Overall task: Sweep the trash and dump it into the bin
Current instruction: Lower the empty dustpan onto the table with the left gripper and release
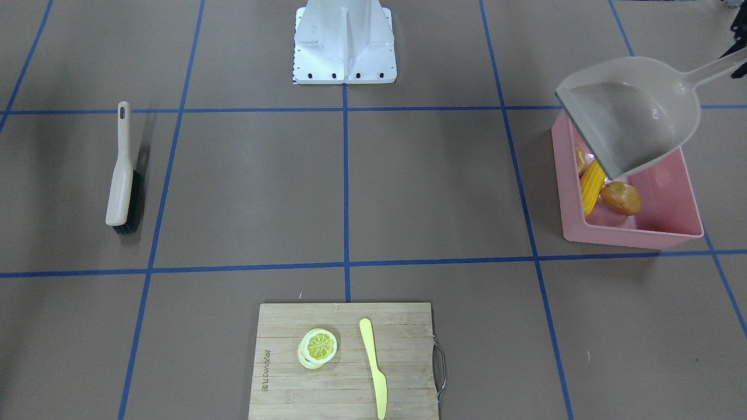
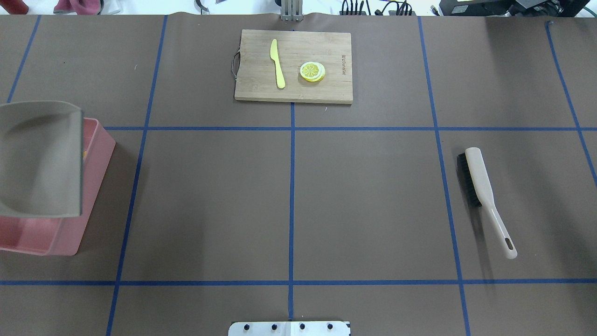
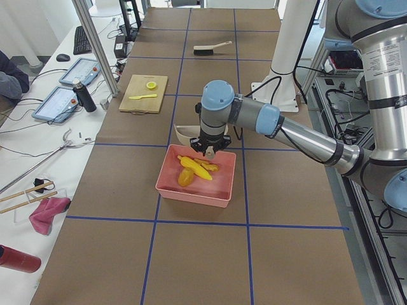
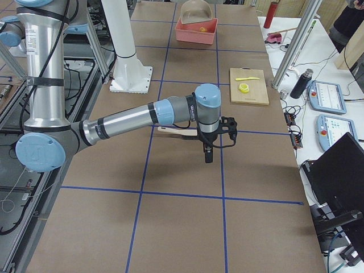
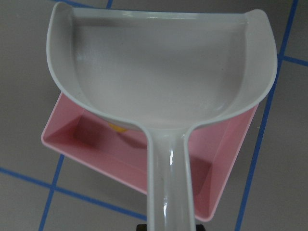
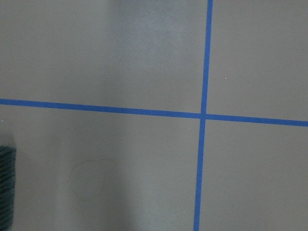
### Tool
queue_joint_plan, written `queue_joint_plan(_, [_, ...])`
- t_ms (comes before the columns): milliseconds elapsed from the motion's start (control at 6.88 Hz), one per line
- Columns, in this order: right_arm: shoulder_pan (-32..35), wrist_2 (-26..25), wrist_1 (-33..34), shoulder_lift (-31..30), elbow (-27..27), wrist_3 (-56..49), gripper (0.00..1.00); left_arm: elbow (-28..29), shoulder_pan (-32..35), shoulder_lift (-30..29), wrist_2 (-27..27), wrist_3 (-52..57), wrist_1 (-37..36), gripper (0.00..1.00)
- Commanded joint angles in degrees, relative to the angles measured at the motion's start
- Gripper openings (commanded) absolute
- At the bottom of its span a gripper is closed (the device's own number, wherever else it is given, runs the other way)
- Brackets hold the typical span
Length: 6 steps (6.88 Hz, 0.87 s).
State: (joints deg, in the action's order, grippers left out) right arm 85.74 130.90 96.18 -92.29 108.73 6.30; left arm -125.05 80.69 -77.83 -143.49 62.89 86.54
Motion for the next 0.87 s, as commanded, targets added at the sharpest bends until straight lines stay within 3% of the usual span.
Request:
queue_joint_plan(0, [2.68, 2.08, 0.06, -1.39, -3.78, -6.03, 1.0, 10.47, -13.91, -9.14, 0.9, -15.6, 19.43, 0.0])
queue_joint_plan(145, [2.76, 2.16, -0.29, -3.92, -3.78, -5.77, 1.0, 13.22, -22.59, -10.22, 8.41, -26.14, 31.38, 0.0])
queue_joint_plan(291, [2.68, 1.9, -0.29, -3.68, -4.48, -5.25, 1.0, 14.55, -28.77, -12.06, 12.58, -33.81, 36.72, 0.0])
queue_joint_plan(581, [2.68, 1.99, -0.21, -3.33, -4.84, -5.24, 1.0, 24.1, -33.91, -24.14, 12.62, -37.48, 37.03, 0.0])
queue_joint_plan(727, [2.76, 2.25, -0.64, -3.77, -6.49, -6.2, 1.0, 25.19, -36.19, -26.04, 12.62, -38.71, 36.69, 0.0])
